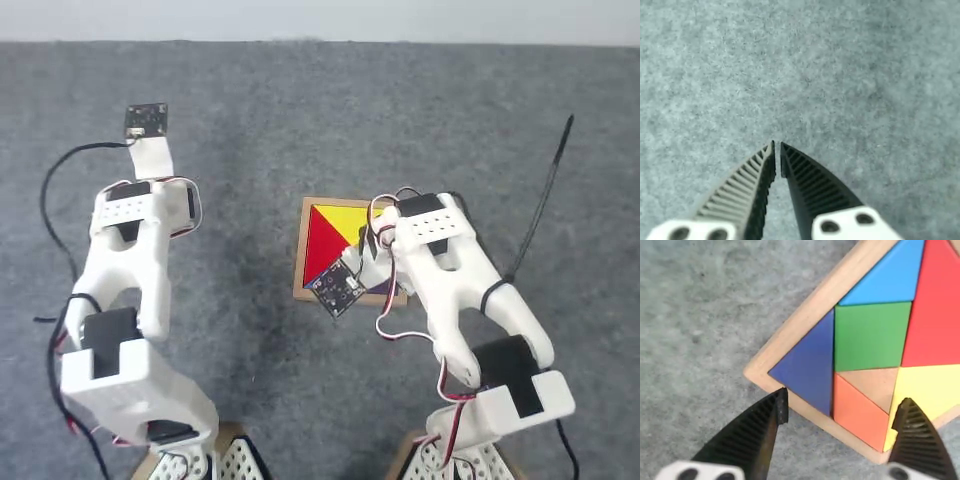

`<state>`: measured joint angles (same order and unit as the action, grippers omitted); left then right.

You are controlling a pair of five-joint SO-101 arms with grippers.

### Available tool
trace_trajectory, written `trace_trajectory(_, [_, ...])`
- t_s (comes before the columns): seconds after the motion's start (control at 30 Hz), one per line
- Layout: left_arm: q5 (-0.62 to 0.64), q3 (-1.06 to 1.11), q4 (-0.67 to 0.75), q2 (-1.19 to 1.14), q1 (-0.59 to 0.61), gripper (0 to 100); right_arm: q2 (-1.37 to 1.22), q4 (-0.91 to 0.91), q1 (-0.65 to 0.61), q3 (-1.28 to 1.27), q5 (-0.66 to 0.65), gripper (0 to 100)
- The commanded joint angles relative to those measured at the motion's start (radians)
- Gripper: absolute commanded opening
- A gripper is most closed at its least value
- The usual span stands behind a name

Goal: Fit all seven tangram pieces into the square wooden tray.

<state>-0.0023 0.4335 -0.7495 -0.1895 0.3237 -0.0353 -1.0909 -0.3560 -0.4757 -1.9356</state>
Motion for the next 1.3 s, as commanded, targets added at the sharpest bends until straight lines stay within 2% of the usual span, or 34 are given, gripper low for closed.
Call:
trace_trajectory(0.0, [0.005, -0.024, 0.02, 0.005, -0.014, 2, 0.039, 0.01, 0.033, 0.074, 0.101, 33.2])
trace_trajectory(0.17, [0.005, -0.024, 0.023, 0.005, -0.014, 2, 0.134, 0.01, 0.016, 0.089, 0.436, 33.0])
trace_trajectory(0.4, [0.003, -0.022, 0.023, 0.005, -0.029, 1, 0.3, 0.008, 0.022, 0.077, 0.893, 15.4])
trace_trajectory(0.57, [0.006, -0.022, 0.025, 0.017, -0.026, 1, 0.476, 0.007, 0.024, -0.018, 1.178, 11.1])
trace_trajectory(0.67, [0.006, 0.001, 0.026, 0.049, -0.023, 1, 0.647, 0.008, 0.047, -0.109, 1.307, 8.7])
trace_trajectory(0.8, [0.003, 0.194, 0.164, 0.218, -0.029, 1, 0.868, 0.008, 0.113, -0.249, 1.392, 8.0])
trace_trajectory(1.0, [0.0, 0.541, 0.41, 0.542, -0.077, 1, 1.069, 0.008, 0.222, -0.537, 1.404, 7.8])
trace_trajectory(1.27, [-0.002, 0.76, 0.545, 0.758, -0.16, 1, 1.299, 0.008, 0.383, -0.835, 1.405, 7.6])
